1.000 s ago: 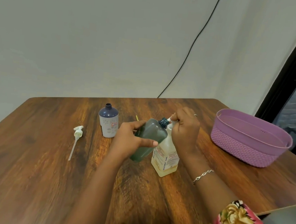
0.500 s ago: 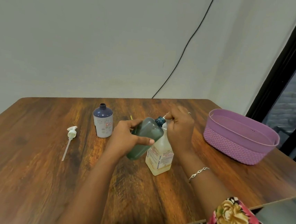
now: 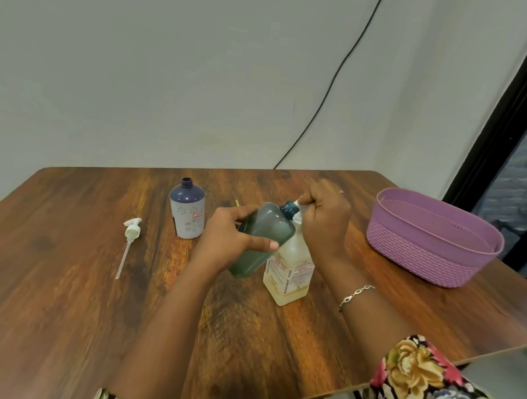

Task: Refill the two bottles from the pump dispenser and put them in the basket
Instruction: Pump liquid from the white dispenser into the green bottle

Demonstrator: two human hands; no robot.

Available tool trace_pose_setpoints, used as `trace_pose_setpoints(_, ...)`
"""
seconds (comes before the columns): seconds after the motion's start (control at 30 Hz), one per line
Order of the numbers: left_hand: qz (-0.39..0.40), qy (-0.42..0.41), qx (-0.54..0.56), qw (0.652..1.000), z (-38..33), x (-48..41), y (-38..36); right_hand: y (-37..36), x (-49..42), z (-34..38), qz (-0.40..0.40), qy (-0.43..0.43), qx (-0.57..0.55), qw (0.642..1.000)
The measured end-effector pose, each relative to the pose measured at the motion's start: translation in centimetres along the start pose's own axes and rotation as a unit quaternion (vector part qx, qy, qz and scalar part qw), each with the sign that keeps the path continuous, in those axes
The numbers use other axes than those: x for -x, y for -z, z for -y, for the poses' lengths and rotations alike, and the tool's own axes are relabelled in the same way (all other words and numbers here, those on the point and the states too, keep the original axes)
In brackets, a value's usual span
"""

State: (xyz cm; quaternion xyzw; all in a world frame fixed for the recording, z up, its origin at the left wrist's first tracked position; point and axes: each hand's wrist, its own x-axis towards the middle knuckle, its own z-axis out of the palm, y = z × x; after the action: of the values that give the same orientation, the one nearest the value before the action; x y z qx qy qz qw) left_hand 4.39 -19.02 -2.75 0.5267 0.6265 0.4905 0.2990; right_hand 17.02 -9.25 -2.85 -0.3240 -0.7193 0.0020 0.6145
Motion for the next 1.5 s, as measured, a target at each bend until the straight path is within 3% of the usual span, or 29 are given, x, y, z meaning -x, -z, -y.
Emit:
trace_pose_setpoints(0.37,0.008,0.014,0.011,1.0,0.2,0.3,0.2,0.6,-0.4,0.0,0.035,-0.005,0.01,0.999)
trace_pose_setpoints(0.6,0.009,0.008,0.004,1.0,0.3,0.1,0.1,0.0,0.3,-0.5,0.031,0.051,0.053,0.997)
trace_pose_setpoints(0.9,0.008,0.013,0.005,1.0,0.1,0.3,0.0,0.7,-0.2,-0.2,0.045,0.01,0.011,0.999)
trace_pose_setpoints(1.17,-0.001,0.007,-0.008,1.0,0.3,0.0,-0.1,-0.2,0.8,-0.6,0.022,0.051,0.047,0.997)
trace_pose_setpoints(1.5,0.0,0.016,0.011,1.0,-0.2,0.3,0.2,0.7,-0.8,-0.3,0.042,0.025,0.01,0.999)
